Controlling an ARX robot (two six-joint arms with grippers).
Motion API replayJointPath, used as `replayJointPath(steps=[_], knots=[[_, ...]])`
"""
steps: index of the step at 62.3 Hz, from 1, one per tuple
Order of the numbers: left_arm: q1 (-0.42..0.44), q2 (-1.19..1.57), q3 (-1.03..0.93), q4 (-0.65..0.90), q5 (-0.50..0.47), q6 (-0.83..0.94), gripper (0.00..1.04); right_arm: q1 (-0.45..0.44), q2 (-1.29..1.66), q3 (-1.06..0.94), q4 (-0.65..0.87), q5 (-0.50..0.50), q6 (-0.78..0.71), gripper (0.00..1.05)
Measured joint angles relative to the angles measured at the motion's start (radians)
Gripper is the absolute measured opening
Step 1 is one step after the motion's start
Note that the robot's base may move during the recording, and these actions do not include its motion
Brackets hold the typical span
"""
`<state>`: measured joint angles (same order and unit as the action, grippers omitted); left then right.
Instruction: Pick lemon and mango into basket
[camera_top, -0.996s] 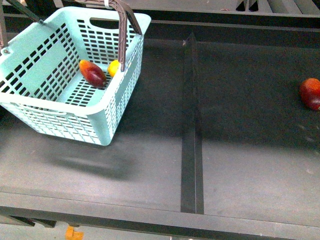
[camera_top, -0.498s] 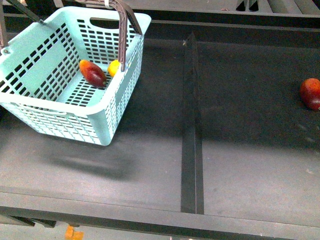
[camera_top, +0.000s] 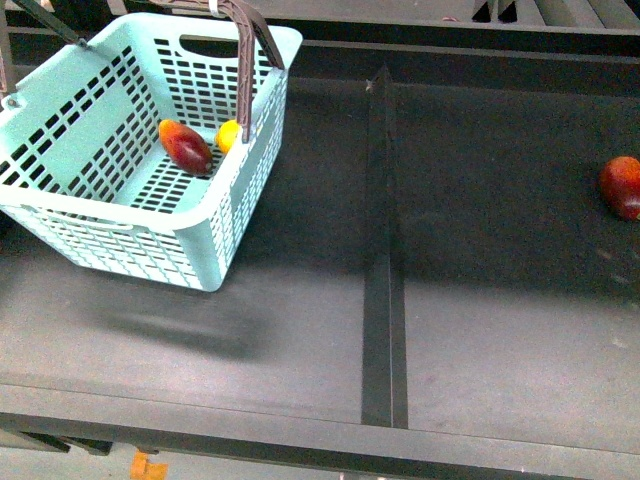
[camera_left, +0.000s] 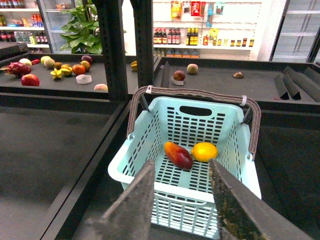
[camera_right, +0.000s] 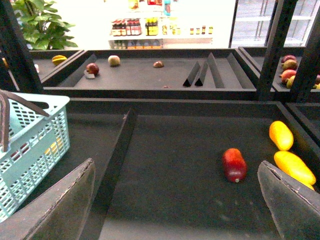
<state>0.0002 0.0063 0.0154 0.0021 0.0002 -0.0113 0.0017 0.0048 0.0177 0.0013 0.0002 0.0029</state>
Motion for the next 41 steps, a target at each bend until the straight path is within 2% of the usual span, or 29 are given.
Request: replayJointPath(steps=[5, 8, 11, 41], knots=[[0.000, 0.000, 0.000, 0.000, 0.000, 0.000, 0.72, 0.000, 0.000, 0.000, 0.000, 0.000, 0.000, 0.96], [0.000, 0.000, 0.000, 0.000, 0.000, 0.000, 0.88, 0.000, 0.000, 0.000, 0.000, 0.000, 0.000, 0.96], [0.000, 0.000, 0.000, 0.000, 0.000, 0.000, 0.99, 0.000, 0.000, 0.000, 0.000, 0.000, 0.000, 0.96], [0.000, 0.000, 0.000, 0.000, 0.000, 0.002, 0.98, 0.000, 0.000, 0.000, 0.000, 0.000, 0.000, 0.96]])
